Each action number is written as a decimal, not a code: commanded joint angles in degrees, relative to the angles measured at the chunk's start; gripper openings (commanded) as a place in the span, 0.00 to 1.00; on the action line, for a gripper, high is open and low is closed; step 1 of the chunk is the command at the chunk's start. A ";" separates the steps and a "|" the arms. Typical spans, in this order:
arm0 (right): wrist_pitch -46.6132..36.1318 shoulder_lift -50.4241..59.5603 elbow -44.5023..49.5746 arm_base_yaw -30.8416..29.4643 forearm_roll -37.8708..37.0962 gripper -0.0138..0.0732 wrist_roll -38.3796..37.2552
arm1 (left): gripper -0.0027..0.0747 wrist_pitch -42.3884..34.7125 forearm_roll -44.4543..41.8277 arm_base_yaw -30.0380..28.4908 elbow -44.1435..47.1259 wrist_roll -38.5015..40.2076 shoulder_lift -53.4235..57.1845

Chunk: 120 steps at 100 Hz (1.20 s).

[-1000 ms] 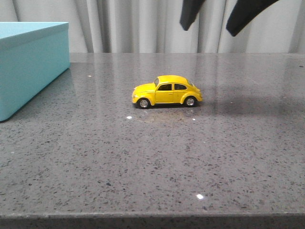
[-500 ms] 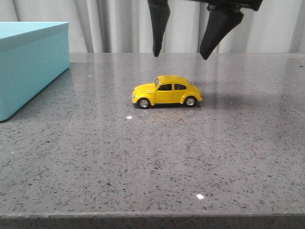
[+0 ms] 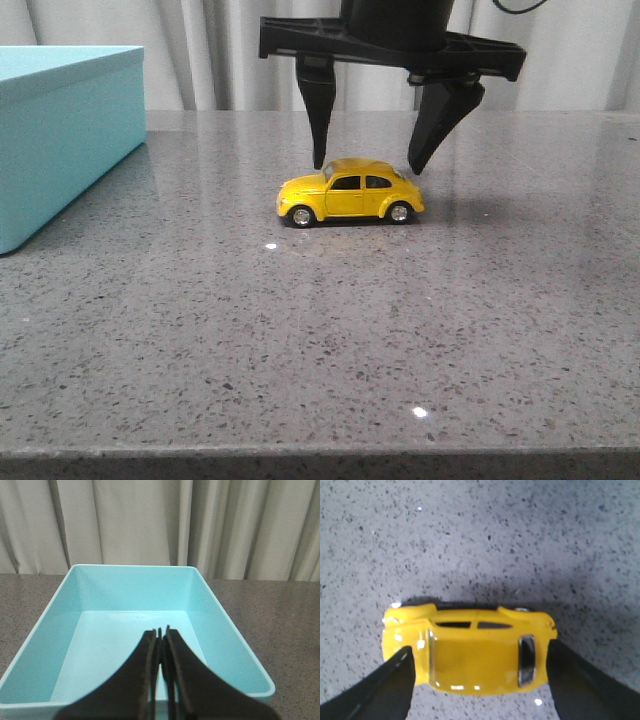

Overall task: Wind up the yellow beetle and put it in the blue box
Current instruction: 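Drag the beetle rear-first along the table with the right gripper to wind it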

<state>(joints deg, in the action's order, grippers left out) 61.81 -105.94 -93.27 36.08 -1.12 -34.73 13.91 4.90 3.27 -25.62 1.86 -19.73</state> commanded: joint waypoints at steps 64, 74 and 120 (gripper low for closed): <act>6.84 -0.67 -4.34 -0.09 -7.14 0.79 -0.06 | 0.01 -4.33 0.09 0.01 -2.04 0.37 -0.96; 9.35 -0.67 -4.34 -0.09 -10.25 0.79 -0.06 | 0.01 -4.33 -0.01 0.01 -2.04 0.37 -0.96; 14.33 0.56 -3.38 -4.36 -11.14 0.79 -0.17 | 0.01 -4.33 -0.01 0.01 -2.04 0.37 -0.96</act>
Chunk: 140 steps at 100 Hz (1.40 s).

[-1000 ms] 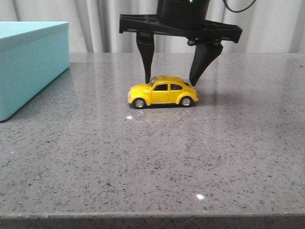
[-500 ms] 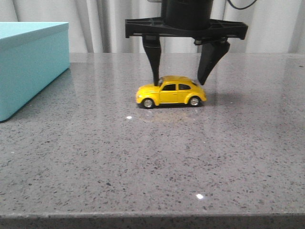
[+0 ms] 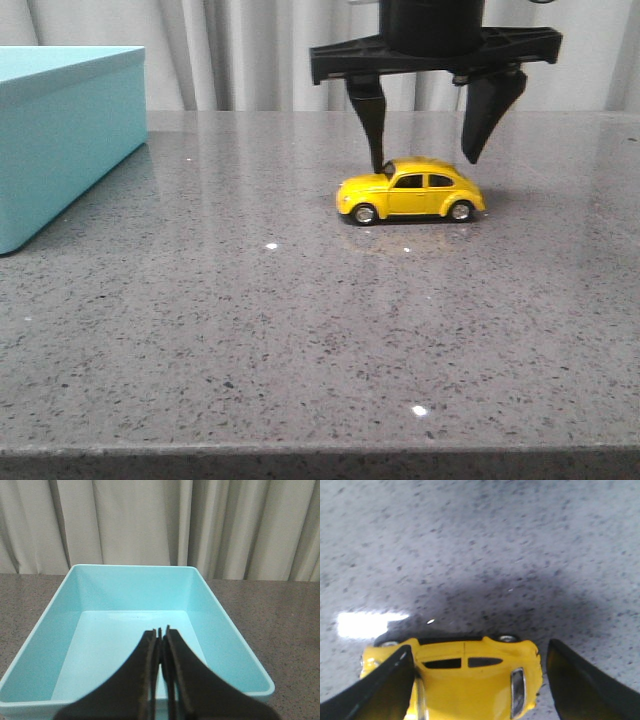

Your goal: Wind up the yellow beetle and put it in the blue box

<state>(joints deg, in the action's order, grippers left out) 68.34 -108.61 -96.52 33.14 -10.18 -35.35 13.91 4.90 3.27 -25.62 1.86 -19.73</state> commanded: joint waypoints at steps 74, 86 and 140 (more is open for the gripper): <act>1.30 20.64 12.61 -9.52 -2.34 0.79 3.48 | 0.01 -4.43 -0.01 0.01 -2.04 0.37 -0.96; -0.40 24.85 12.61 -8.02 -2.22 0.79 3.89 | 0.01 -4.40 -0.01 0.01 -2.04 0.37 -0.96; -11.61 38.84 18.13 -1.53 -2.74 0.79 6.08 | 0.01 -3.44 0.19 0.01 -2.92 0.37 -2.66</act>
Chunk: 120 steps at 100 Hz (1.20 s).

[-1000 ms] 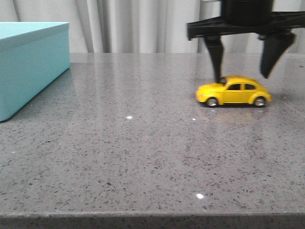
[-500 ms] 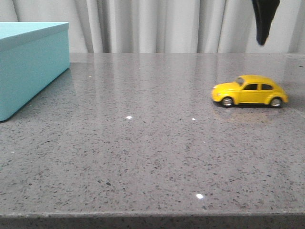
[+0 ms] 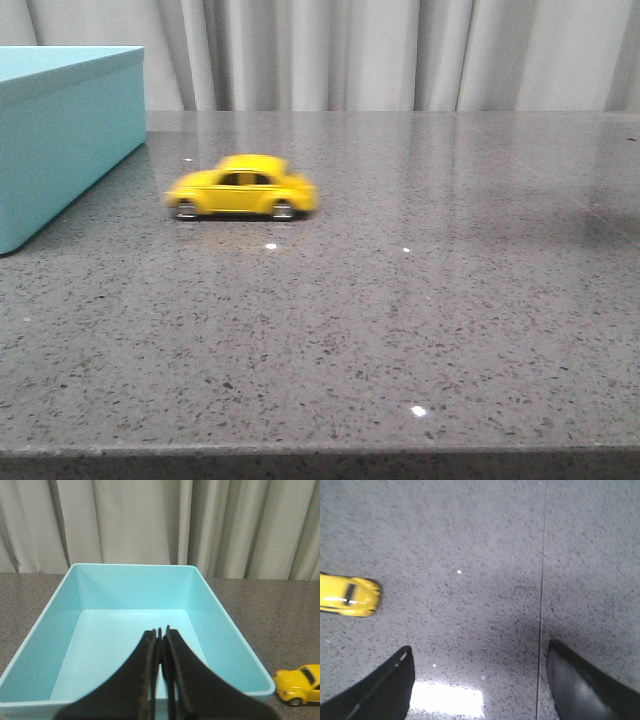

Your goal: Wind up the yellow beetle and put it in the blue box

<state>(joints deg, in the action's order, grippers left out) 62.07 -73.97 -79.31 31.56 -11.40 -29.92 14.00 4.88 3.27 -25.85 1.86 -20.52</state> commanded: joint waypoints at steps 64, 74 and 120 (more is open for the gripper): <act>-18.84 24.71 20.02 0.05 -1.47 0.79 0.59 | 0.69 5.74 0.39 12.42 -22.75 -9.73 -26.77; -18.71 26.18 20.12 0.05 -1.47 0.79 0.59 | 0.80 8.60 0.26 15.47 -27.60 -12.36 -32.07; -19.04 27.47 20.12 0.05 0.53 0.79 0.59 | 0.81 37.15 0.07 20.07 -54.59 -36.79 -55.36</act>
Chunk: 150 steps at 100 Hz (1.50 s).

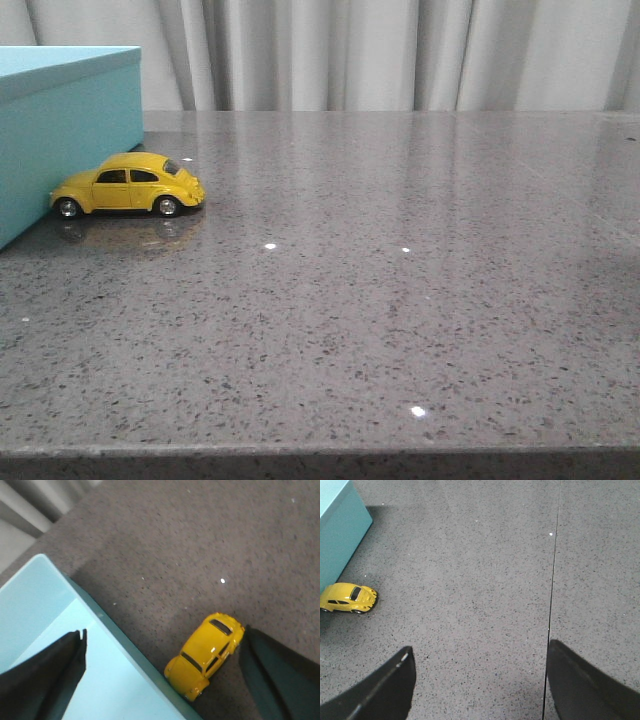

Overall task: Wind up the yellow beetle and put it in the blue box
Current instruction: 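Lower the left gripper onto the beetle beside the blue box and grasp it, then lift the beetle with the left gripper and carry it over the blue box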

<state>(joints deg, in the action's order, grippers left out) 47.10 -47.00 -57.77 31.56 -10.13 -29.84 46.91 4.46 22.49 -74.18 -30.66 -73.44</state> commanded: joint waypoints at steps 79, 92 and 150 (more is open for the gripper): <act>-4.38 0.49 -1.42 0.05 0.21 0.79 0.51 | 0.81 13.82 -3.70 4.41 -14.65 -23.07 -22.44; -4.38 0.49 -1.42 0.05 0.21 0.79 0.51 | 0.81 13.82 -3.70 4.41 -14.65 -23.07 -24.61; -4.38 0.49 -1.42 0.05 0.21 0.79 0.51 | 0.68 14.09 -3.70 3.73 -14.65 -22.97 -28.03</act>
<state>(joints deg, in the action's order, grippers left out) 46.76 -47.00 -57.77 31.56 -9.16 -29.84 61.91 0.44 26.34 -87.11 -53.91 -104.16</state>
